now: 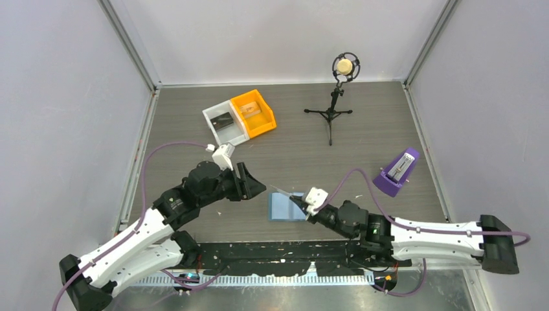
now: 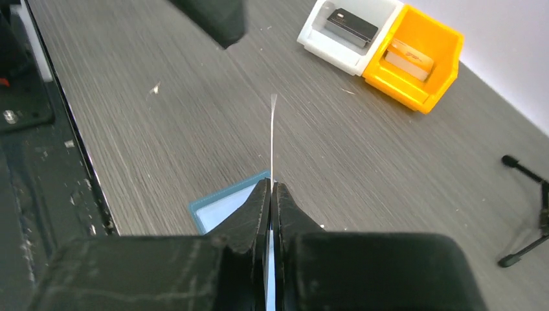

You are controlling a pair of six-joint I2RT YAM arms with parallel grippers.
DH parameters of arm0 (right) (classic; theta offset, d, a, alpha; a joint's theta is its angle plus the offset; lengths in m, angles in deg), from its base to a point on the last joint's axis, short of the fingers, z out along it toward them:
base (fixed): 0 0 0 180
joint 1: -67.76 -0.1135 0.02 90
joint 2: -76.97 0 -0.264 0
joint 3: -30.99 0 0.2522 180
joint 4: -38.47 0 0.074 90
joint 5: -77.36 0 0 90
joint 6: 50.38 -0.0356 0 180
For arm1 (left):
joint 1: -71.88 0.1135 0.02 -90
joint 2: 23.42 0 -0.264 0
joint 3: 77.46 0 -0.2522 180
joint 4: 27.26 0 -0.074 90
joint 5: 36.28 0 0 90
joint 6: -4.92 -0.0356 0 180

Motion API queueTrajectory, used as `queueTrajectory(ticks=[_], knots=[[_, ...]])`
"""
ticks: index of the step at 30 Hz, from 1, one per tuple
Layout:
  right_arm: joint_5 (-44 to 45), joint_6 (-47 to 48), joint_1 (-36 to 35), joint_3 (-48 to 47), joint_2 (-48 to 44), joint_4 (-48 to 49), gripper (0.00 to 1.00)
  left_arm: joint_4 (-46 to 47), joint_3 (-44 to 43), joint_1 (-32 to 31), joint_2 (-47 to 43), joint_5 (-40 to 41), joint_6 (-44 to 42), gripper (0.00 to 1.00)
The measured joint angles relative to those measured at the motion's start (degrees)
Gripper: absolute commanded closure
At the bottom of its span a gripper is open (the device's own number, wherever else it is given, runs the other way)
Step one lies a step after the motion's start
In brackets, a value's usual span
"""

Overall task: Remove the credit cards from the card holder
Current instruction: Remove the credit card from the card holder.

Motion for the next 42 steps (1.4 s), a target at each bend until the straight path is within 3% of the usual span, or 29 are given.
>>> queueTrajectory(ticks=[9,16,21,28,35,42], knots=[[-17.7,-21.6,16.0,-3.4,-7.8,-9.3,0.95,-3.7,-4.1,0.1,2.3,-7.0,-14.4,0.46],[-34.5,-36.7,26.8,-3.4,-9.2,-8.8,0.95,0.8,-1.8,0.2,0.6,-12.4,-14.6,0.45],[-42.1,-46.4,29.7,-1.0,-9.9,-0.4,0.95,5.4,0.2,0.2,0.0,-15.3,-12.7,0.45],[-46.6,-54.7,30.0,1.2,-8.4,8.9,0.95,15.2,3.2,0.2,-0.2,-19.1,-7.5,0.5],[-47.2,-59.5,31.3,4.5,-7.9,14.6,0.95,23.6,5.6,0.3,-0.9,-20.0,-2.2,0.7],[-46.6,-65.4,34.3,8.6,-6.6,21.6,0.95,30.0,9.3,0.7,-1.9,-20.0,2.4,0.64]])
